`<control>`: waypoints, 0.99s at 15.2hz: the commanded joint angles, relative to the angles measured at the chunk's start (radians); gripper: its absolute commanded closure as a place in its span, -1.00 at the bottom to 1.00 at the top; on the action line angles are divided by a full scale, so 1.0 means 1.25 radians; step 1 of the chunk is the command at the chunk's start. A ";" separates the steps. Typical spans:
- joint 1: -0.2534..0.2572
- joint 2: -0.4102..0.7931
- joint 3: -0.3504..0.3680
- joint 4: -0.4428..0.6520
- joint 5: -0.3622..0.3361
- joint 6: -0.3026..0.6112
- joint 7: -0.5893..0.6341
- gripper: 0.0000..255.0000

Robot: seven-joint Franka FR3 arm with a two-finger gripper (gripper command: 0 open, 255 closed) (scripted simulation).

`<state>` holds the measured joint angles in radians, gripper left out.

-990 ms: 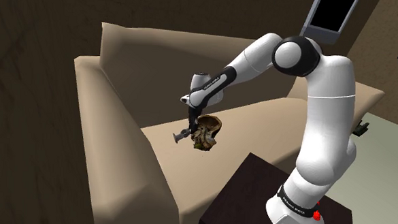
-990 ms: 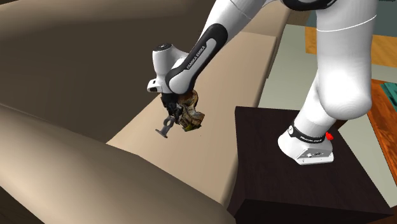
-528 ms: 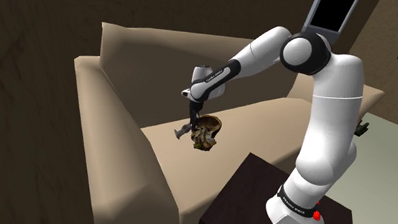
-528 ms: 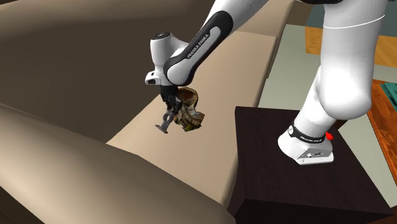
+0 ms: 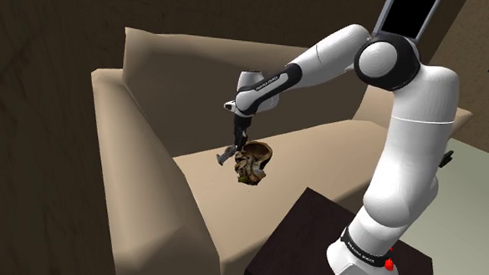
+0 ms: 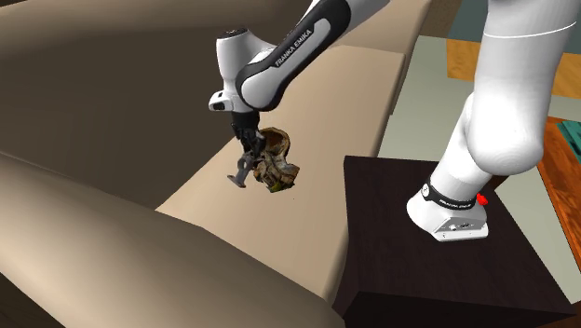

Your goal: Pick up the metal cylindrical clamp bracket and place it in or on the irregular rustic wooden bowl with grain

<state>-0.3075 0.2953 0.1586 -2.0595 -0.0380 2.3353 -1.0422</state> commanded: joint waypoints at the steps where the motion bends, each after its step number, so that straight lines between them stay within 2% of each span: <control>1: -0.001 -0.015 0.001 0.007 0.003 -0.022 -0.003 1.00; 9: -0.004 -0.064 0.005 0.032 0.014 -0.096 -0.009 1.00; 15: -0.072 -0.095 -0.036 0.026 0.027 -0.121 -0.123 1.00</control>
<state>-0.3837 0.1838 0.1217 -2.0282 -0.0069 2.1927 -1.1718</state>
